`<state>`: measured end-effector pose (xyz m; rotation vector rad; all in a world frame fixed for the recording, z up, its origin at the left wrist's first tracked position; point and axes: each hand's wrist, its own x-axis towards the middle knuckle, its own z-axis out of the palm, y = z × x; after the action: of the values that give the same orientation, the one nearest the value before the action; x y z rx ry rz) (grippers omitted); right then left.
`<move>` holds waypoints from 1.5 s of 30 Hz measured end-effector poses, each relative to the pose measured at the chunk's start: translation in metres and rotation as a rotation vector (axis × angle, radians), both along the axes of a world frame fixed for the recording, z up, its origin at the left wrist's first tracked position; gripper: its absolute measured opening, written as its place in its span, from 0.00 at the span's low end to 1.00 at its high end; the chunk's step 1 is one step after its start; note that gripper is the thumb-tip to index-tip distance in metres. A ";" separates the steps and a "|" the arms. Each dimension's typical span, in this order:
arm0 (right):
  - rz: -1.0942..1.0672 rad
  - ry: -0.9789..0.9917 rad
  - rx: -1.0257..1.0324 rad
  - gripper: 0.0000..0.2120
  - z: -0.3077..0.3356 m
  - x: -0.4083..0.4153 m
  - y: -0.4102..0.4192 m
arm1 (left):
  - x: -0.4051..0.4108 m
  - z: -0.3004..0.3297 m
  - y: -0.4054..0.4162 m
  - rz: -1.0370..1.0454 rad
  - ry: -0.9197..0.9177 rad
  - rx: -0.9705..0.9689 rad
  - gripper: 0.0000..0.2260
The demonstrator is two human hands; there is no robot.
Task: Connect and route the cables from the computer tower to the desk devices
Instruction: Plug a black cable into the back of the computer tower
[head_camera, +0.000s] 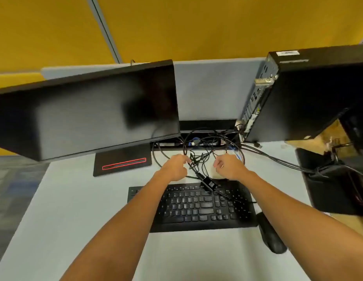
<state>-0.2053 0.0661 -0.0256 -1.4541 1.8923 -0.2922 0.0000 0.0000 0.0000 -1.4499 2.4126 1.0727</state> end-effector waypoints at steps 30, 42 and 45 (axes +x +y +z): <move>-0.115 -0.084 -0.345 0.11 0.033 -0.013 -0.050 | -0.058 0.006 -0.028 0.573 0.468 0.139 0.11; -0.163 -0.328 -0.222 0.15 0.183 -0.024 -0.070 | -0.071 0.149 -0.040 0.149 0.702 0.059 0.03; -0.017 -0.010 -0.253 0.16 0.196 -0.046 -0.057 | -0.074 0.132 -0.064 0.228 0.625 0.039 0.06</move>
<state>-0.2515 0.0089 0.1702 -1.5970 1.9134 -0.5626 -0.0738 -0.0638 0.1315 -1.5848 2.6155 1.8509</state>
